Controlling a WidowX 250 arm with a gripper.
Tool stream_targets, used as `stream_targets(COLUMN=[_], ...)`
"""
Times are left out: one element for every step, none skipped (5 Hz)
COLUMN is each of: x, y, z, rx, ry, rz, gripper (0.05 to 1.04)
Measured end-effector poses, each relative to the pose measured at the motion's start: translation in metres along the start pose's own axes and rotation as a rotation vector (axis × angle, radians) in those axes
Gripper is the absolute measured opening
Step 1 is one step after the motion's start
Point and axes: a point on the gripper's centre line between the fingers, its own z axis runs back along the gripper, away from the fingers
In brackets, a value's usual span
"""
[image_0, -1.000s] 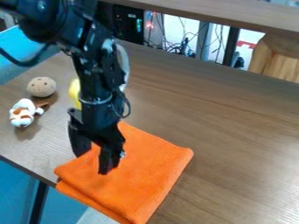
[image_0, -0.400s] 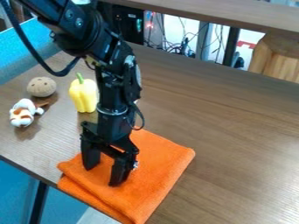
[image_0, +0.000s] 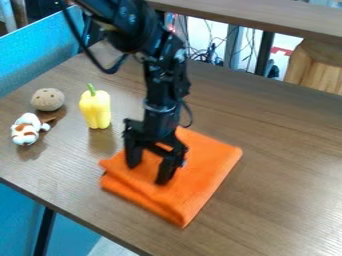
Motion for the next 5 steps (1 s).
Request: stream_targets(x=[0.04, 0.081, 0.1, 0.093, 0.078], y=[-0.009, -0.016, -0.018, -0.015, -0.007], z=[0.004, 0.012, 0.021, 0.027, 0.075], rx=[-0.024, -0.056, -0.07, -0.063, -0.041], ry=[-0.022, -0.032, -0.06, -0.083, -0.208], rz=[0.035, 0.077, 0.099, 0.106, 0.098], gripper=[1.005, 1.005, 1.004, 1.004, 1.002])
